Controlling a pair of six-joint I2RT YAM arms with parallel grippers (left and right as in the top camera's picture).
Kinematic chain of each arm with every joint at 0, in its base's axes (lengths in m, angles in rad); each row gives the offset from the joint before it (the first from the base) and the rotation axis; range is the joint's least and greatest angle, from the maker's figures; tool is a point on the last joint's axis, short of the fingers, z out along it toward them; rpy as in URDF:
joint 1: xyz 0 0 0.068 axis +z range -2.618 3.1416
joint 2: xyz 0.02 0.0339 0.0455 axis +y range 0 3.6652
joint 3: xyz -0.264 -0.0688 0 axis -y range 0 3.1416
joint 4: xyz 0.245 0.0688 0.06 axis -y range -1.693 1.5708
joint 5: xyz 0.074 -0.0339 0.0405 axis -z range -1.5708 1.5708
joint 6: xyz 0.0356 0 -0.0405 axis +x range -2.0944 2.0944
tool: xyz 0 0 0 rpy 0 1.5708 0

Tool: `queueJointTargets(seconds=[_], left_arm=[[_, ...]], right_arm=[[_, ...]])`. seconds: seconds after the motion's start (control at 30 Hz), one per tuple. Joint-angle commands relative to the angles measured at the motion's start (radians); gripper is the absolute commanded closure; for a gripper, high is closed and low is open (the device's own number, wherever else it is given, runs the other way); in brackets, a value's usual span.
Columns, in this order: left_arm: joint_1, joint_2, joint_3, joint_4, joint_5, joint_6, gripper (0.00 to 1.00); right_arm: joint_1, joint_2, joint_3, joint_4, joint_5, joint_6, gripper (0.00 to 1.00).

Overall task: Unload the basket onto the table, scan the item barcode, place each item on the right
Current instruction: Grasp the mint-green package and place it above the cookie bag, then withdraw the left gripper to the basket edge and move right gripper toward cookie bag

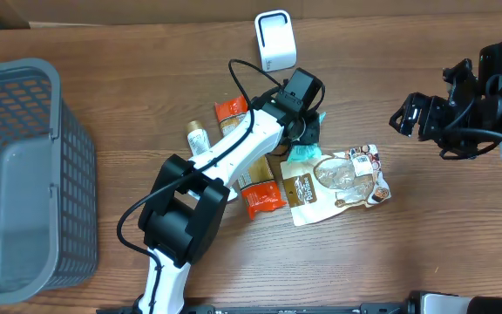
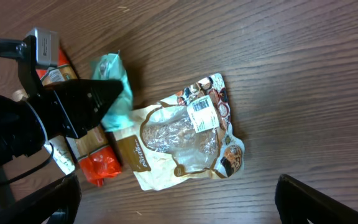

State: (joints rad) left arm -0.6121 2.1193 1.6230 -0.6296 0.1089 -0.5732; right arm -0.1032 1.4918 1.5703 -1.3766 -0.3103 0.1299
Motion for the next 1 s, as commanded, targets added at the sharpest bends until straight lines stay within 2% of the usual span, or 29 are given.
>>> queueJointTargets(seconds=[0.0,0.03,0.13,0.23,0.37,0.5,0.77,0.97], left_arm=[[-0.005,0.001,0.000,-0.006,0.061,-0.010,0.50],[-0.005,0.001,0.000,-0.011,0.069,-0.010,0.41],[-0.005,-0.001,0.002,-0.035,0.072,-0.010,0.29],[0.005,-0.010,0.020,-0.091,0.072,0.006,0.28],[0.051,-0.083,0.093,-0.255,0.044,0.044,0.30],[0.111,-0.207,0.123,-0.385,-0.009,0.056,0.28],[0.249,-0.420,0.123,-0.608,-0.024,0.090,0.28],[0.272,-0.536,0.119,-0.753,-0.145,0.068,0.30]], right_arm=[[0.005,-0.008,-0.002,0.005,-0.005,-0.007,0.00],[0.005,-0.008,-0.002,0.002,-0.005,-0.008,0.00],[0.005,-0.008,-0.002,-0.004,-0.005,-0.008,0.00],[0.005,-0.008,-0.002,-0.006,-0.005,-0.008,0.00],[0.005,-0.008,-0.002,-0.006,-0.004,-0.008,0.00],[0.005,-0.008,-0.002,-0.006,-0.005,-0.008,0.00],[0.005,-0.008,-0.002,0.003,-0.005,-0.008,0.00],[0.005,-0.008,-0.002,0.001,-0.005,-0.008,0.00]])
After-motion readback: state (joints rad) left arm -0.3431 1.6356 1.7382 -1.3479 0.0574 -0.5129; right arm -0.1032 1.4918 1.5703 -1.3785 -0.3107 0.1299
